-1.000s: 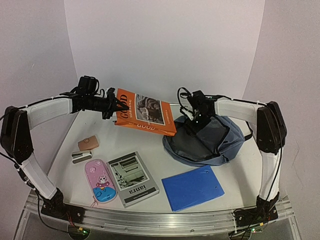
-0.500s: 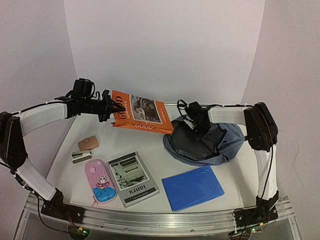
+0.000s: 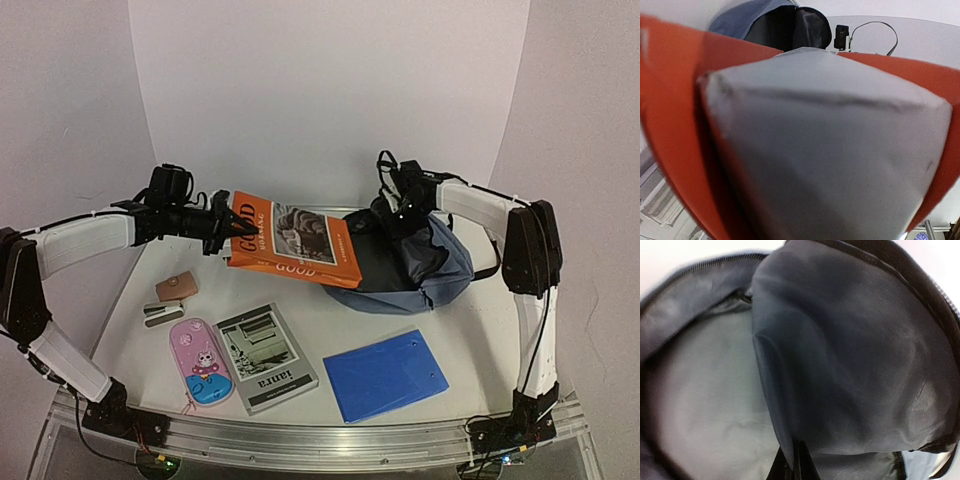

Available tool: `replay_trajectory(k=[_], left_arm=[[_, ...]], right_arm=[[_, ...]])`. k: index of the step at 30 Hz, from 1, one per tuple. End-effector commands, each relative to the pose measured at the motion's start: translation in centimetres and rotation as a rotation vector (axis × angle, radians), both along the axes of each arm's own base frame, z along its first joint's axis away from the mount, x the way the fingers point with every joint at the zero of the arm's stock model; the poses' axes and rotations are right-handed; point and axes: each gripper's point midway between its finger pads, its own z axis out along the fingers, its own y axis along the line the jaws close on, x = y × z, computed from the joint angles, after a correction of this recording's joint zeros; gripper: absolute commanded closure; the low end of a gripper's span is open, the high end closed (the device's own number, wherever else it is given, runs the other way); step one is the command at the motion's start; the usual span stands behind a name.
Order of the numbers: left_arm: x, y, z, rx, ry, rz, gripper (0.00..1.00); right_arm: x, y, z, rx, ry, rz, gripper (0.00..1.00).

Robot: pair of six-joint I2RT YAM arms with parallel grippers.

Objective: Pack the student bag
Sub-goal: Place the book in the student bag.

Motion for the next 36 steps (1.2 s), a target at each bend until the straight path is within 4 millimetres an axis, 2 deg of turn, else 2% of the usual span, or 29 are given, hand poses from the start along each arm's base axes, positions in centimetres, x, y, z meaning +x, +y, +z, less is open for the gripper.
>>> replay_trajectory(k=[1, 7, 15, 20, 23, 25, 32, 36], left_arm=[[0.5, -1.7, 1.7, -0.085, -0.045, -0.036, 0.91], [3.5, -3.6, 1.0, -0.097, -0.022, 0.002, 0.93], [6.8, -4.3, -2.4, -0.047, 0.027, 0.089, 0.93], [9.4, -5.6, -2.5, -0.063, -0.018, 0.087, 0.93], [10.7, -7.5, -2.4, -0.085, -0.044, 0.051, 0.93], [11.3, -8.5, -2.0, -0.102, -0.068, 0.036, 0.93], [12.7, -10.8, -3.1, -0.163, -0.079, 0.000, 0.92], [12.0, -13.0, -3.9, -0.168, -0.078, -0.083, 0.90]], right_arm=[[-0.3, 4.1, 6.4, 0.286, -0.025, -0.015, 1.00], [-1.1, 5.0, 8.7, 0.393, -0.010, -0.030, 1.00], [-1.4, 5.1, 12.4, 0.477, -0.049, -0.068, 1.00], [-2.8, 6.6, 13.3, 0.578, 0.008, -0.070, 1.00], [-3.2, 7.6, 13.5, 0.624, 0.039, -0.073, 1.00], [-3.3, 8.4, 13.8, 0.652, 0.049, -0.064, 1.00], [-4.0, 11.0, 14.4, 0.687, 0.066, 0.020, 1.00], [-4.4, 11.9, 14.1, 0.670, 0.060, 0.076, 1.00]])
